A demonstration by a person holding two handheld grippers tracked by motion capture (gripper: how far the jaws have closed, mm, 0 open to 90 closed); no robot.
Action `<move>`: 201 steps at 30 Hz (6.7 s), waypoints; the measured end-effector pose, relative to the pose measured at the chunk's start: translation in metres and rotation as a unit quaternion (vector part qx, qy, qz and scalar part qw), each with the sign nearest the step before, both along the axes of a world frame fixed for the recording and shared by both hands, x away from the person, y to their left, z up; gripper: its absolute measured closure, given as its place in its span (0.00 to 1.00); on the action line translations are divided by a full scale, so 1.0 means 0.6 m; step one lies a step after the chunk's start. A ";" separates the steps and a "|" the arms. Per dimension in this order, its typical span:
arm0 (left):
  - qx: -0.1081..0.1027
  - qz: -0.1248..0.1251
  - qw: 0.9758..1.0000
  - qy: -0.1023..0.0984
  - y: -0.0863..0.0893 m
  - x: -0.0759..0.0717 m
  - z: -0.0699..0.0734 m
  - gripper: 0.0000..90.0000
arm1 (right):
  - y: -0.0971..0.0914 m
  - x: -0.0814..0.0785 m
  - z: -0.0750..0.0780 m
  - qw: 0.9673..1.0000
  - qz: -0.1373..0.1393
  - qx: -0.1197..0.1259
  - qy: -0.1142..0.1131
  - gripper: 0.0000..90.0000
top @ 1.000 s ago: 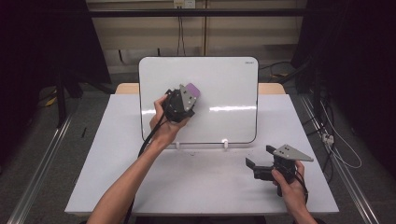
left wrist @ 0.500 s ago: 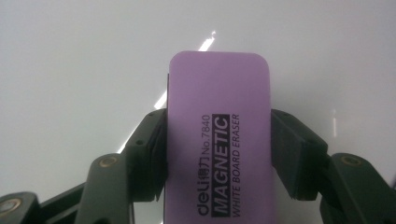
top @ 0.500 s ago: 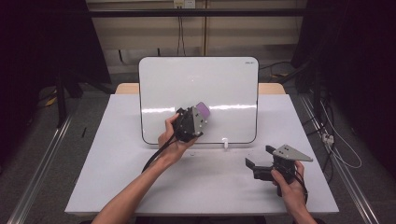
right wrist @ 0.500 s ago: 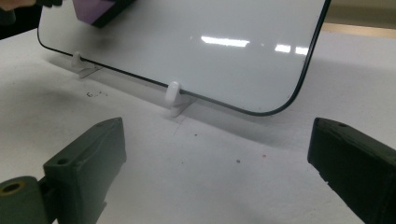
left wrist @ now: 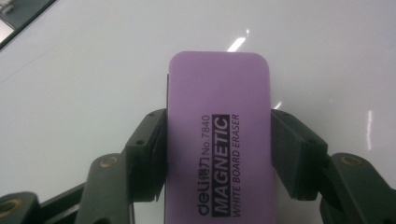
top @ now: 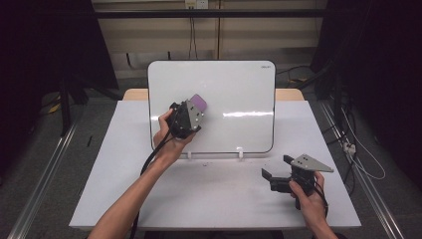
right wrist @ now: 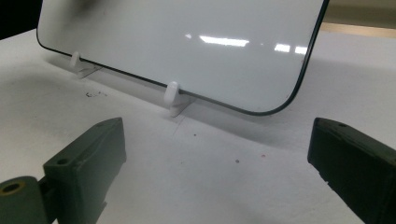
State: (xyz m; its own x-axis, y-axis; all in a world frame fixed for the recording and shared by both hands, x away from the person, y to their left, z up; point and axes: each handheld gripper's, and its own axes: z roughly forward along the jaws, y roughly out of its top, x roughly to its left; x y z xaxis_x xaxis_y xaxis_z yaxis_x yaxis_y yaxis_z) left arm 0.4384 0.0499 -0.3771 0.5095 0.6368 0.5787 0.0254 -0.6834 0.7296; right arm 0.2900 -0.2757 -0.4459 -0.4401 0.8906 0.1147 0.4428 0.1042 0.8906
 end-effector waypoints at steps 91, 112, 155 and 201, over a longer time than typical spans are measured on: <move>-0.323 -0.108 0.924 0.176 0.053 -0.144 -0.032 0.46 | 0.171 0.067 0.062 0.970 0.069 0.214 -0.099 0.30; -0.319 -0.111 0.925 0.175 0.034 -0.143 -0.045 0.46 | 0.198 0.090 0.047 0.945 0.067 0.318 -0.040 0.70; -0.278 -0.049 0.938 0.200 0.133 -0.140 -0.043 0.14 | 0.094 0.068 0.089 0.987 0.008 0.117 -0.107 0.76; -0.254 0.008 0.951 0.178 0.216 -0.166 -0.088 0.09 | 0.143 0.118 0.078 0.955 0.002 -0.276 -0.110 0.77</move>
State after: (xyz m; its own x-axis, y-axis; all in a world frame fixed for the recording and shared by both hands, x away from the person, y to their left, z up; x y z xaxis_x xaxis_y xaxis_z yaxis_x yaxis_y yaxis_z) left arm 0.3389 0.1796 -0.4299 0.6041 0.7968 -0.0123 0.3393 -0.2431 0.9087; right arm 0.3610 -0.1896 -0.3992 -0.4033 0.7867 -0.4675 0.2498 0.5861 0.7708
